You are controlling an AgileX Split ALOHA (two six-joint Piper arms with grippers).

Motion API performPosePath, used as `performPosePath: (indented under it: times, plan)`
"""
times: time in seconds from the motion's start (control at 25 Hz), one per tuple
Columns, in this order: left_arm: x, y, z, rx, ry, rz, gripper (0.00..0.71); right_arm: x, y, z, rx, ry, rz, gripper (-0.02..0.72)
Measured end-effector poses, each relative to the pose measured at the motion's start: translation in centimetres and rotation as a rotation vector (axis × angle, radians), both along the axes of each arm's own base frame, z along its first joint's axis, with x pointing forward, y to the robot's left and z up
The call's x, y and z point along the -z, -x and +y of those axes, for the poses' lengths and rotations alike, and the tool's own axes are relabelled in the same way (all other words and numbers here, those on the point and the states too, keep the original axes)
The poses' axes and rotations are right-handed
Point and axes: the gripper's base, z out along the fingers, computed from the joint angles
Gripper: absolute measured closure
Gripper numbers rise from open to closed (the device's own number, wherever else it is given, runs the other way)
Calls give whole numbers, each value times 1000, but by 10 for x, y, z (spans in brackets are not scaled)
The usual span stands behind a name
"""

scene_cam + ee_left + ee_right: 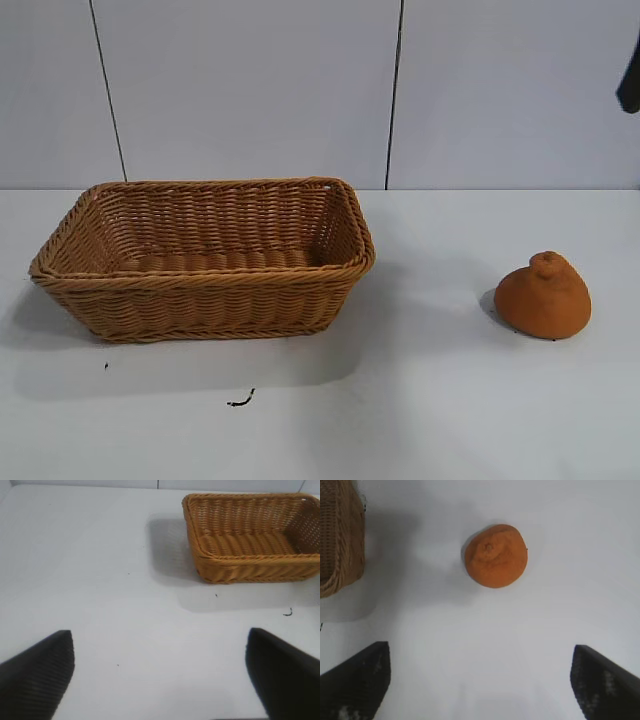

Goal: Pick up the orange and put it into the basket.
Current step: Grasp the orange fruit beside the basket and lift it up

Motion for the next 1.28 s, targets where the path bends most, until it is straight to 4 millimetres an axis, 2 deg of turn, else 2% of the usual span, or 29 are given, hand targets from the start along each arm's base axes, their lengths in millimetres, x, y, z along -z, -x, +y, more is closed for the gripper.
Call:
performPosePath:
  times: [0.16,0.36,0.56,0.8,0.88,0.92,1.0,1.12,1.16,1.2,1.28]
  plan:
    - [0,0,0,0,0,0,44,41,-29,2,4,-11,82,29]
    - [0,0,0,0,0,0,44,86,-37,2,3,-8,208,29]
    - [0,0,0,0,0,0,44,114,-39,2,2,-2,277,29]
    - [0,0,0,0,0,0,44,139,-40,1,-2,10,334,29]
    - [0,0,0,0,0,0,44,144,-39,1,-2,10,349,52]
    - [0,0,0,0,0,0,44,145,-39,1,-2,10,353,84]
    - [0,0,0,0,0,0,44,145,-39,1,-2,10,354,232]
    - [0,0,0,0,0,0,44,140,-38,1,-4,12,354,520]
    - [0,0,0,0,0,0,44,134,-38,1,-5,13,344,591]
    - [0,0,0,0,0,0,44,126,-39,1,-6,13,328,650]
    - [0,0,0,0,0,0,44,109,-41,1,-8,14,295,650]
